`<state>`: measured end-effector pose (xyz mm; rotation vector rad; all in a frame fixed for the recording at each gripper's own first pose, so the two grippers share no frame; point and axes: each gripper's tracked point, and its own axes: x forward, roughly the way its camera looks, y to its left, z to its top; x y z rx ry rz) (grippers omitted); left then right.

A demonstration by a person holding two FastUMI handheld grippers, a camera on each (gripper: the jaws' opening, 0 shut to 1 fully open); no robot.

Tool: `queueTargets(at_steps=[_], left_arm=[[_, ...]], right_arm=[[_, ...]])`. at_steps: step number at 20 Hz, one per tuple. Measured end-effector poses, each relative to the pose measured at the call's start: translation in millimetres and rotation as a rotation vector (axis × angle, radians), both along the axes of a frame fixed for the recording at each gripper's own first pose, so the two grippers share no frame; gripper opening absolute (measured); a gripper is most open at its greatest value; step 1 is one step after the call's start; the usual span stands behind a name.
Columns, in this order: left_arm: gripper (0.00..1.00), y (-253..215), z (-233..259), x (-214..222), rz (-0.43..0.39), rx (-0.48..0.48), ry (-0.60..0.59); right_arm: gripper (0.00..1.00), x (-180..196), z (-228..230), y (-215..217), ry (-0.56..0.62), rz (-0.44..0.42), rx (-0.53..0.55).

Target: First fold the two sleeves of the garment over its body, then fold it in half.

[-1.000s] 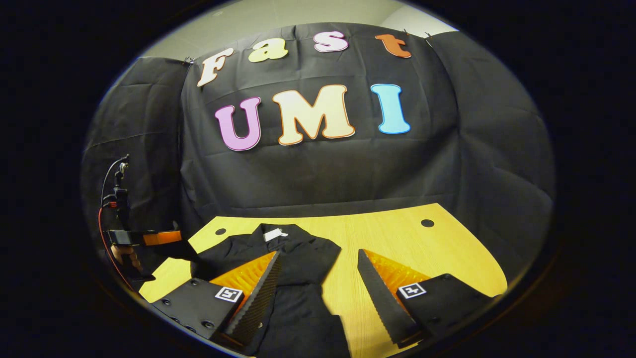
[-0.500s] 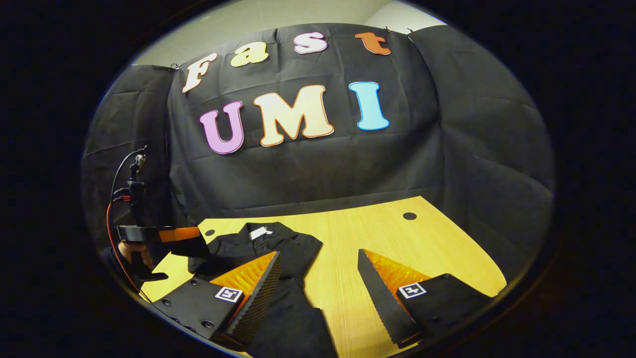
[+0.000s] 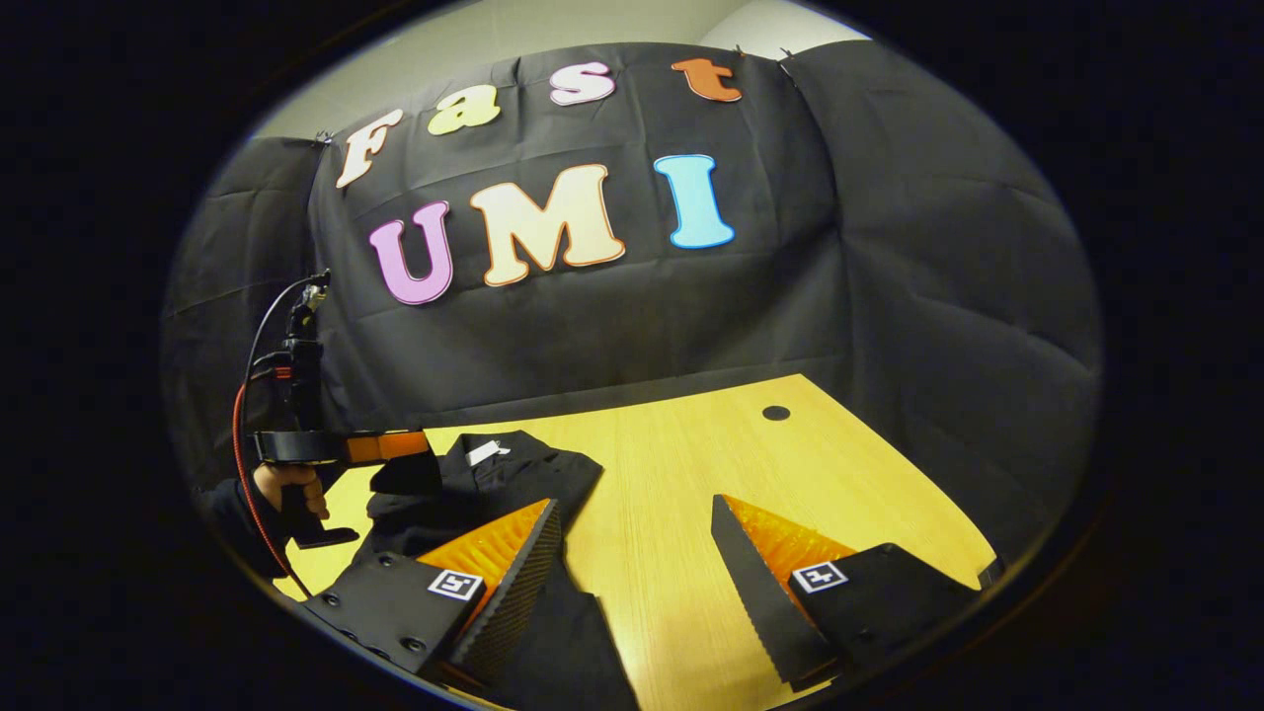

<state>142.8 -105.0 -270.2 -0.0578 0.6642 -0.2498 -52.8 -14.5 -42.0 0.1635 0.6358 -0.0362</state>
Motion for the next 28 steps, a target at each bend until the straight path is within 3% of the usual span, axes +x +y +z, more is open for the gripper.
queueTargets(at_steps=[5,10,13,15,17,21,28], left_arm=[[0.00,-29,-13,9,-0.026,0.019,0.010],[0.00,-24,-13,21,0.027,0.140,-0.023],[0.94,-28,6,15,0.030,0.162,-0.066],[0.96,-25,22,2,0.055,0.132,-0.087],[0.96,-14,33,-20,0.098,0.107,-0.080],[0.95,29,46,-66,0.193,0.151,-0.083],[0.94,96,33,-168,0.270,0.189,0.022]], right_arm=[[0.97,-7,-1,-22,0.012,-0.029,-0.005],[0.97,-12,4,-38,0.002,-0.042,-0.007],[0.97,-11,5,-40,-0.012,-0.026,0.011],[0.94,-10,4,-36,-0.023,0.006,0.026],[0.98,-10,-2,-29,-0.022,0.054,0.040],[0.98,-17,-15,-10,-0.001,0.156,0.070],[0.97,-49,-40,27,0.069,0.218,0.075]])
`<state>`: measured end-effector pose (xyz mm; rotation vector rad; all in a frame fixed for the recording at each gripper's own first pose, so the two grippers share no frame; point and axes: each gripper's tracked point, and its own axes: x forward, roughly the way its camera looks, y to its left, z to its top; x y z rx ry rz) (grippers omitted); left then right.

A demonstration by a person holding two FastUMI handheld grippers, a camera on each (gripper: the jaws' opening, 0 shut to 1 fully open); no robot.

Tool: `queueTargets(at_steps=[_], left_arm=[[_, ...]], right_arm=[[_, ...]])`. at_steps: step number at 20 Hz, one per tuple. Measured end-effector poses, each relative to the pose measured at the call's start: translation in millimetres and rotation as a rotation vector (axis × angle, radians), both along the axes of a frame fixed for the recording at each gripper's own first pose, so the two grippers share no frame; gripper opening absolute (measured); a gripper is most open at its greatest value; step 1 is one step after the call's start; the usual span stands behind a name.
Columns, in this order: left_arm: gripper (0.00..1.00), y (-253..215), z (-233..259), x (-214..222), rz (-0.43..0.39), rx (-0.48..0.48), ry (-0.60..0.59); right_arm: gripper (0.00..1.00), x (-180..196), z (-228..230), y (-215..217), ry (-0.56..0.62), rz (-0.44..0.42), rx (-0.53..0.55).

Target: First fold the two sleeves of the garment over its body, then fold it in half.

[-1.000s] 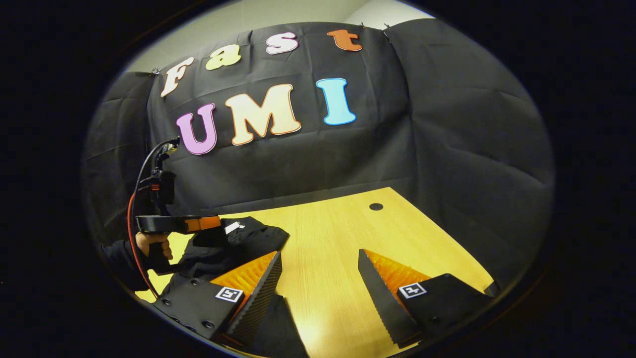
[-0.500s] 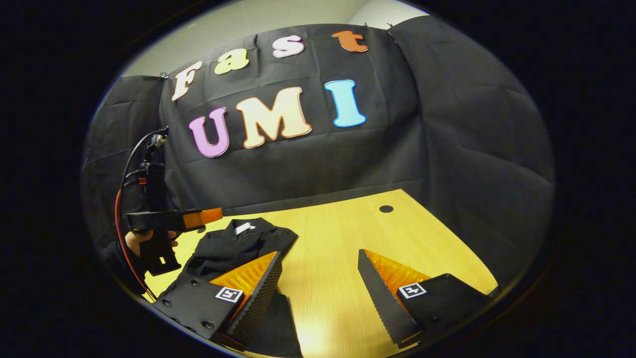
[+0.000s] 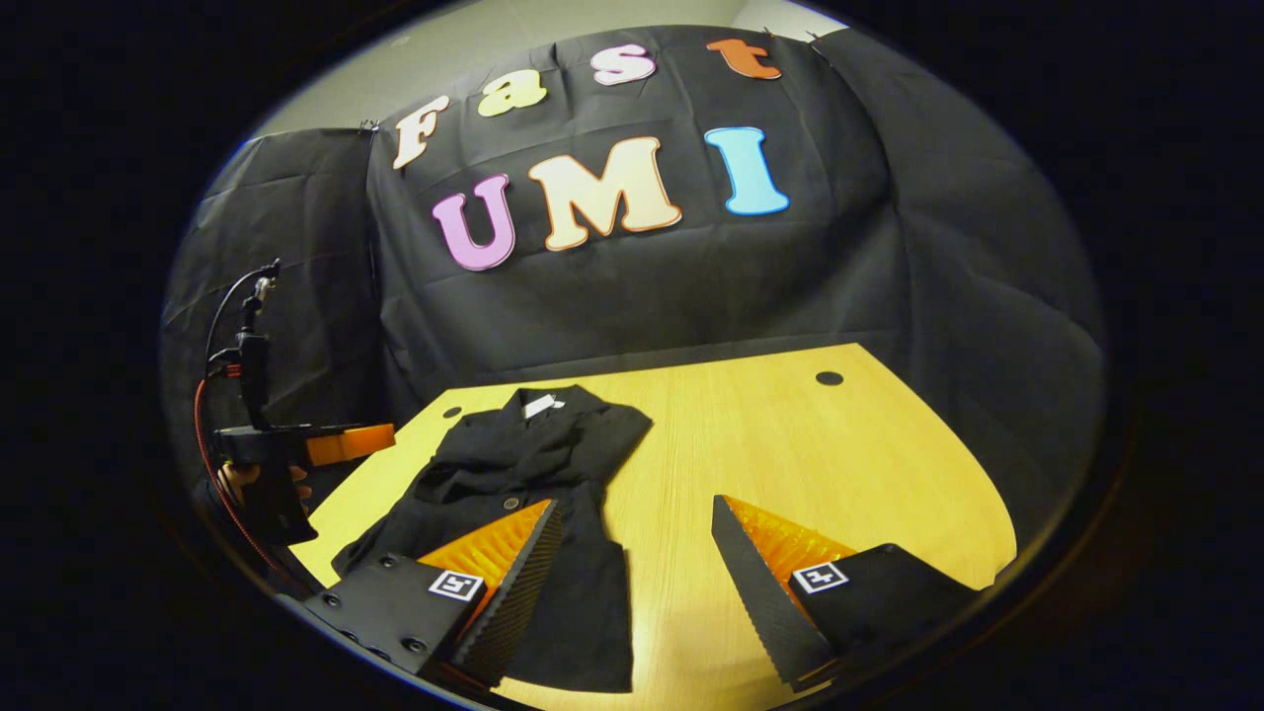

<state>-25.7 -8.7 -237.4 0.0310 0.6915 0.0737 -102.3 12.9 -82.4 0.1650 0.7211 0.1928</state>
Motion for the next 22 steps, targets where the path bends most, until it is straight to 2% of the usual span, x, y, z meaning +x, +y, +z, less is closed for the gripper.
queueTargets(at_steps=[1,2,3,5,10,11,13,14,16,17,18,19,20,21,22], left_arm=[[0.94,10,-4,-14,0.011,0.004,0.017],[0.94,21,-8,-28,0.024,0.010,0.032],[0.94,31,-13,-42,0.039,0.012,0.054],[0.94,47,-25,-69,0.066,0.007,0.098],[0.95,83,-54,-131,0.130,0.012,0.214],[0.95,88,-59,-141,0.137,0.014,0.229],[0.95,98,-67,-158,0.148,0.024,0.264],[0.95,101,-73,-163,0.150,0.023,0.278],[0.95,105,-85,-179,0.157,0.017,0.317],[0.95,108,-91,-186,0.166,0.014,0.333],[0.95,110,-96,-191,0.172,0.008,0.345],[0.95,111,-100,-197,0.175,0.007,0.356],[0.95,111,-103,-201,0.174,0.009,0.366],[0.95,111,-108,-204,0.170,0.012,0.373],[0.95,111,-111,-207,0.165,0.012,0.384]], right_arm=[[0.97,-6,-3,6,0.010,0.007,-0.002],[0.93,-11,-8,12,0.021,0.017,-0.010],[0.97,-18,-13,16,0.031,0.027,-0.021],[0.98,-29,-24,24,0.054,0.040,-0.046],[0.93,-59,-56,39,0.129,0.062,-0.084],[0.97,-64,-61,41,0.142,0.066,-0.094],[0.97,-72,-74,43,0.171,0.071,-0.114],[0.93,-77,-81,44,0.188,0.076,-0.123],[0.98,-90,-97,47,0.235,0.084,-0.147],[0.93,-96,-106,46,0.263,0.084,-0.158],[0.98,-102,-113,46,0.289,0.082,-0.161],[0.98,-108,-119,47,0.308,0.079,-0.165],[0.94,-110,-125,46,0.325,0.075,-0.171],[0.98,-111,-132,48,0.339,0.074,-0.177],[0.94,-114,-138,48,0.355,0.074,-0.185]])
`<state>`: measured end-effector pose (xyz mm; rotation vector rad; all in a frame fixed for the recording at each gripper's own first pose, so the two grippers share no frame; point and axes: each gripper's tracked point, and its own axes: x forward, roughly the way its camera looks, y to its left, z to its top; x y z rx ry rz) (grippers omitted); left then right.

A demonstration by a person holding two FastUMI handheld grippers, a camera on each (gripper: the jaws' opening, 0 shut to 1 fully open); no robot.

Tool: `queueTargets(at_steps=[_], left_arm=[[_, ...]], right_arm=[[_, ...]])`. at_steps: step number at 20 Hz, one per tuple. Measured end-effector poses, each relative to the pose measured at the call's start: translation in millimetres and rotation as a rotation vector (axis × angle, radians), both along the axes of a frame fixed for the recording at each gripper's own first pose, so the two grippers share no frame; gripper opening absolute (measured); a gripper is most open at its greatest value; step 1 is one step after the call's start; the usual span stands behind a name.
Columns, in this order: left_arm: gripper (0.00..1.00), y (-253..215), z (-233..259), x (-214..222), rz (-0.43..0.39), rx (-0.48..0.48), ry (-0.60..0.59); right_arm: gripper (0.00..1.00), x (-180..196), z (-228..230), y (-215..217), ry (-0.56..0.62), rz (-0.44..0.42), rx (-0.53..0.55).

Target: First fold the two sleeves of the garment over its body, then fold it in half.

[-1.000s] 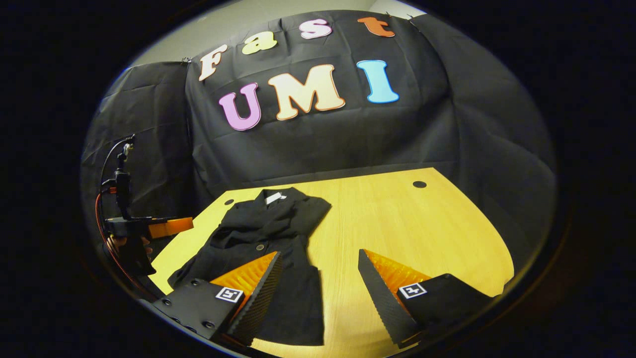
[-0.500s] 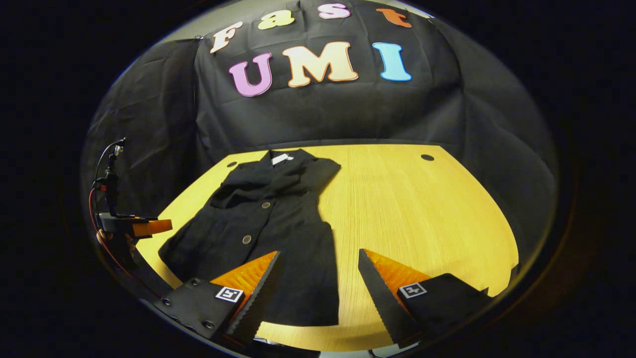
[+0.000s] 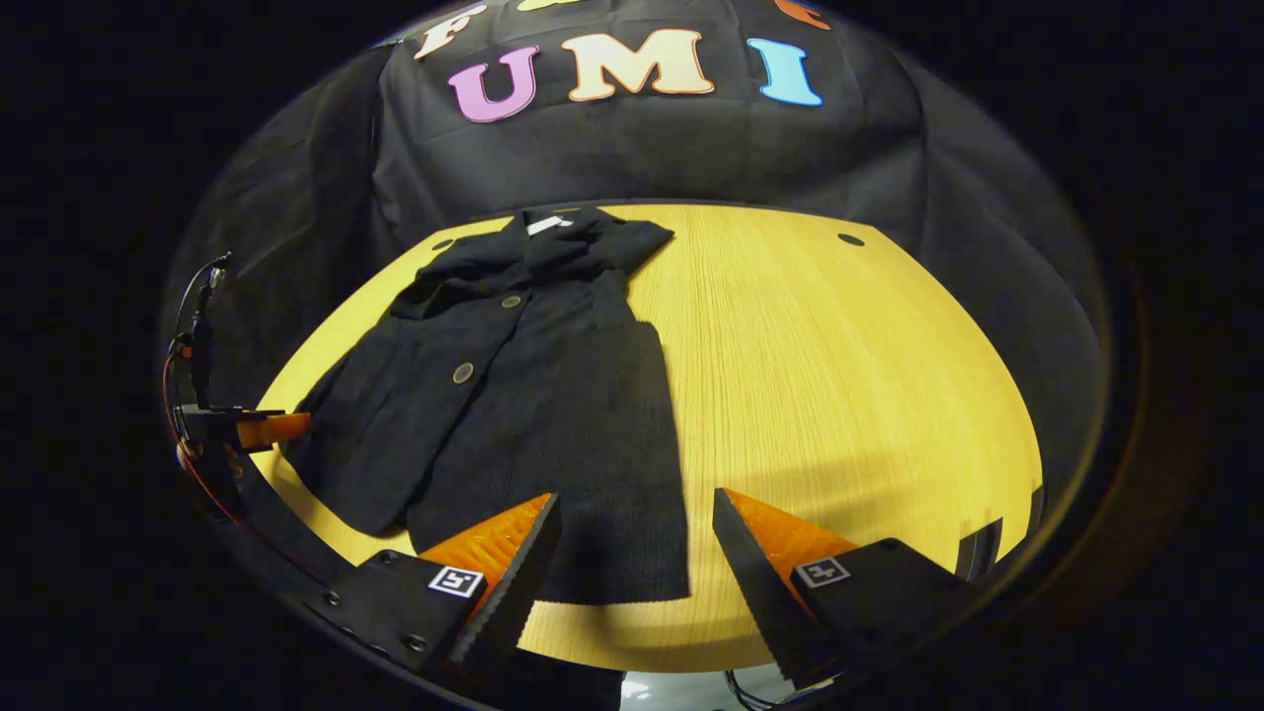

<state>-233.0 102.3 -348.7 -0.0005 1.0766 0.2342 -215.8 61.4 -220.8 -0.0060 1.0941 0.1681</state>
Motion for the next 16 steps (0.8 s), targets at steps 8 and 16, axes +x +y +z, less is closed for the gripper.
queueTargets(at_steps=[8,16], left_arm=[[0.96,0,0,-2,-0.038,-0.024,-0.010],[0.45,-18,-2,2,-0.161,-0.080,-0.052]], right_arm=[[0.99,-20,-19,4,0.046,0.002,-0.053],[0.37,-23,-23,26,0.034,0.042,0.015]])
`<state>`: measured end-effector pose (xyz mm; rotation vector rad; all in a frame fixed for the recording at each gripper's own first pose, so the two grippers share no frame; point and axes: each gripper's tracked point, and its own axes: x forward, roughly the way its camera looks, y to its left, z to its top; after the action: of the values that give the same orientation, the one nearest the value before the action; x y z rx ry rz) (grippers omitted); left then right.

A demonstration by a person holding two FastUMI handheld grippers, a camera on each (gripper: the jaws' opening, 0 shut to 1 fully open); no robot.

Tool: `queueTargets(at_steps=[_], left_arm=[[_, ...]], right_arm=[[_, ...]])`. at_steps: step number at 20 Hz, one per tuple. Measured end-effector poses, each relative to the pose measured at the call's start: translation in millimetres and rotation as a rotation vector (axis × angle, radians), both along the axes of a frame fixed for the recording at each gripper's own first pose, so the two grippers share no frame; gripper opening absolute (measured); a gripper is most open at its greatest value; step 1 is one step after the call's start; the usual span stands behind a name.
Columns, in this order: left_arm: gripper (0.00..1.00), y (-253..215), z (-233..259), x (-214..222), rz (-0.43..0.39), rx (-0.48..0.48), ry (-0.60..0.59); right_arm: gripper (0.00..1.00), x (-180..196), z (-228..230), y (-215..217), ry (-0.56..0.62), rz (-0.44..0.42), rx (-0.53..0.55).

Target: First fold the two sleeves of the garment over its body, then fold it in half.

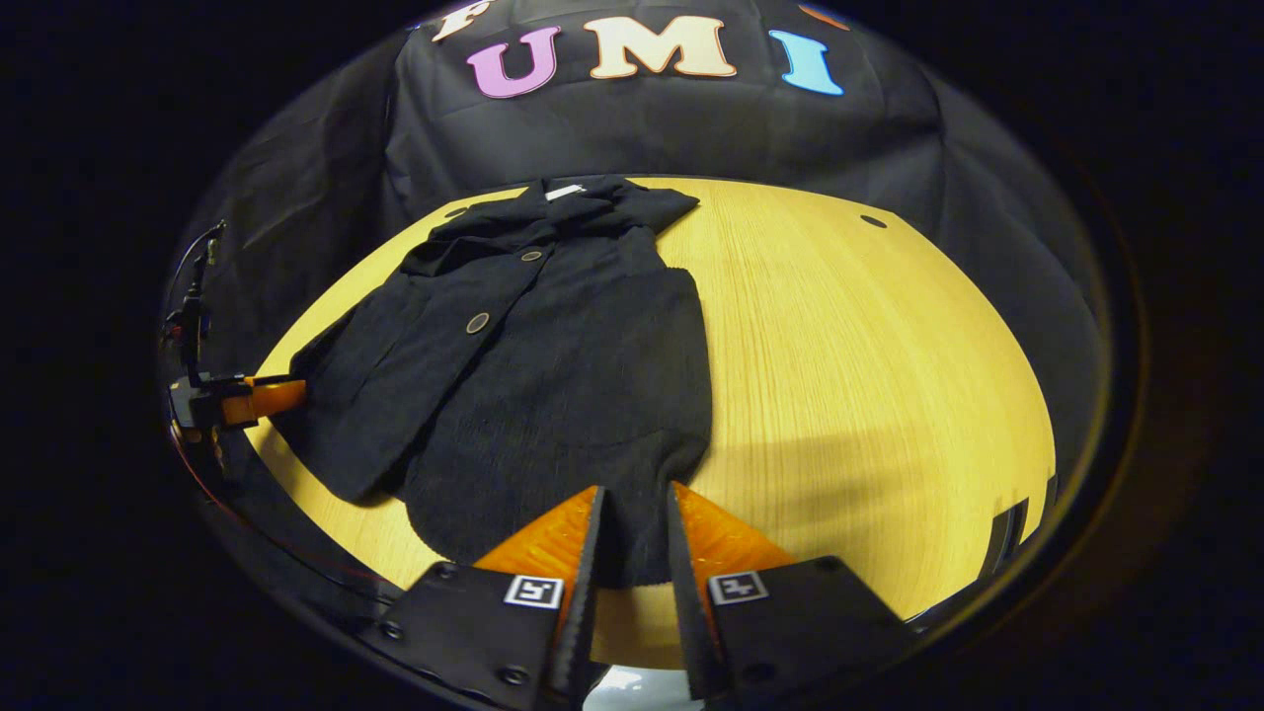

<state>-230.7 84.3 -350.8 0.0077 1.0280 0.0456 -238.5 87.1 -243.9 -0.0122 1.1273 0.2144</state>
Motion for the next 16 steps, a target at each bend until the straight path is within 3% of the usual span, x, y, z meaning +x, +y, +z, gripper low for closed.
queueTargets(at_steps=[1,3,4,5,12,16], left_arm=[[0.33,-2,-2,0,0.004,-0.016,-0.002],[0.08,-3,-1,1,0.038,-0.035,-0.007],[0.04,-4,-1,2,0.055,-0.043,-0.010],[0.00,-5,-1,1,0.071,-0.050,-0.013],[0.00,-15,0,-8,0.121,-0.065,0.032],[0.00,-16,2,-9,0.169,-0.098,0.051]], right_arm=[[0.33,0,-1,4,0.003,0.004,0.019],[0.11,-1,0,4,0.009,-0.004,0.050],[0.10,0,-1,5,0.023,-0.014,0.070],[0.04,0,-1,5,0.027,-0.020,0.091],[0.02,-3,4,8,0.027,0.067,0.124],[0.03,2,11,5,0.046,0.019,0.199]])
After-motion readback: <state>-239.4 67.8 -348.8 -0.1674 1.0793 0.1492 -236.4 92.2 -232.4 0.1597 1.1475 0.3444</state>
